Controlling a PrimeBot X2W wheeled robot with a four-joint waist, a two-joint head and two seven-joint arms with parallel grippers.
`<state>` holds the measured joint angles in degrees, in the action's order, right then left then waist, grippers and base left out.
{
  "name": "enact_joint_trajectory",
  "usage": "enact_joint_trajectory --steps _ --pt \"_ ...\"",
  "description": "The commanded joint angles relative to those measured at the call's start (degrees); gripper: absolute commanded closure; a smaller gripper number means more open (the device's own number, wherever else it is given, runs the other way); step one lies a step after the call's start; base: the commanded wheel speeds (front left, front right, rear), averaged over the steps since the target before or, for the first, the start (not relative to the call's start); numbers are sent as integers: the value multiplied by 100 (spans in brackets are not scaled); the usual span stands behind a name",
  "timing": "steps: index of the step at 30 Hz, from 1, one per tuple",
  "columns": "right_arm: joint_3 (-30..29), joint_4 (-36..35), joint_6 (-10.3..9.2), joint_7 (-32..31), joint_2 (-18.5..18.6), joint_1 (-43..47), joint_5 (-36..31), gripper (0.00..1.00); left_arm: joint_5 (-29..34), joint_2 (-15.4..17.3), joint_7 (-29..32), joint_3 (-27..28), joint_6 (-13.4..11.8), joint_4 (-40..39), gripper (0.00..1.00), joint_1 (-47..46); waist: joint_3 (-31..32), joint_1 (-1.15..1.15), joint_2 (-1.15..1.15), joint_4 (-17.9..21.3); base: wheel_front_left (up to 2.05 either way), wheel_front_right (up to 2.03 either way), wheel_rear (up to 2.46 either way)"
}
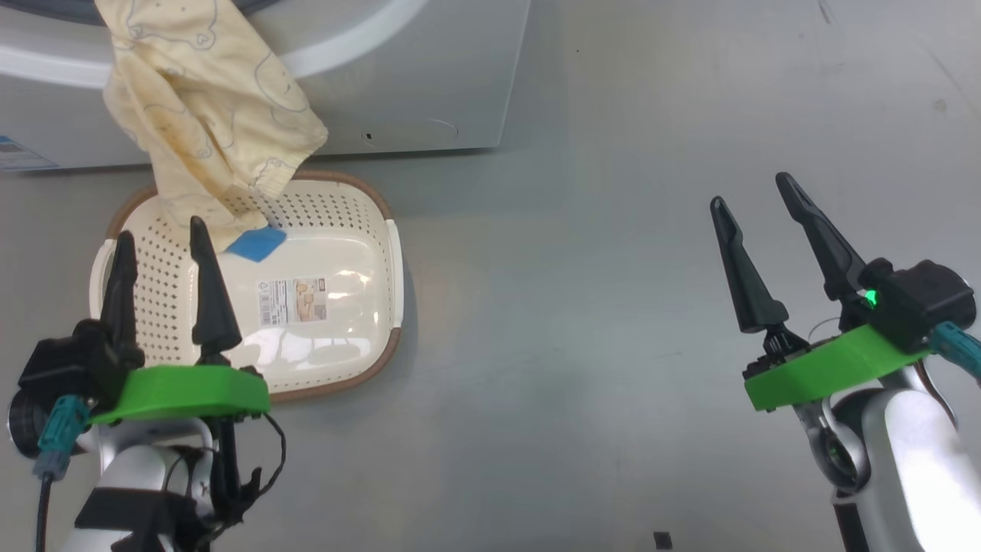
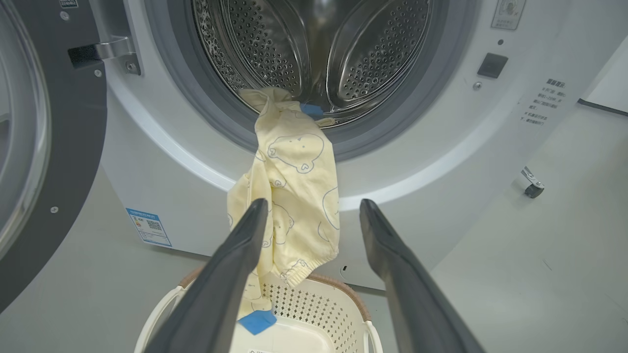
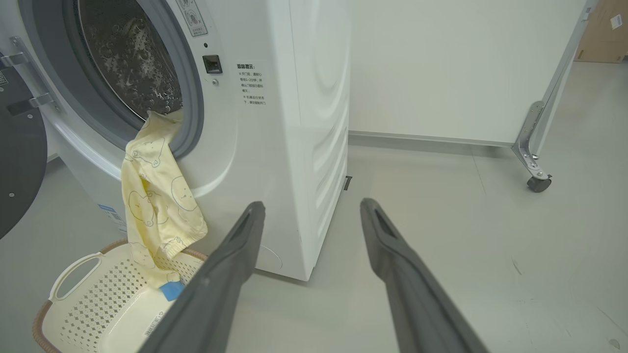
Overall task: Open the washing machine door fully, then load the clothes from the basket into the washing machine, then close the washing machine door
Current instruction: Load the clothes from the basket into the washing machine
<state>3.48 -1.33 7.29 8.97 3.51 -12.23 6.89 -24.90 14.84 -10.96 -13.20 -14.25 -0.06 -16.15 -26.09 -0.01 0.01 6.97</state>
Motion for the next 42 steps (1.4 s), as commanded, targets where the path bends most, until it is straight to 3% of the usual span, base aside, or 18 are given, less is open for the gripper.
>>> enact_joint_trajectory --steps 1,17,29,42 --pt "67 -217 20 -42 19 40 -46 0 -18 83 -47 196 -654 -140 0 -5 47 1 -1 -9 0 0 0" --pt "128 -377 20 -159 -18 187 -99 0 -58 53 -91 94 -647 17 0 96 224 1 -1 -19 0 0 0" --pt "250 -456 20 -172 -14 130 -67 0 -188 75 164 70 -584 461 0 -294 6 1 -1 28 0 0 0" --pt "523 -299 20 16 -15 -242 121 0 -660 290 748 154 154 2438 0 -1986 -702 1 -1 475 0 0 0"
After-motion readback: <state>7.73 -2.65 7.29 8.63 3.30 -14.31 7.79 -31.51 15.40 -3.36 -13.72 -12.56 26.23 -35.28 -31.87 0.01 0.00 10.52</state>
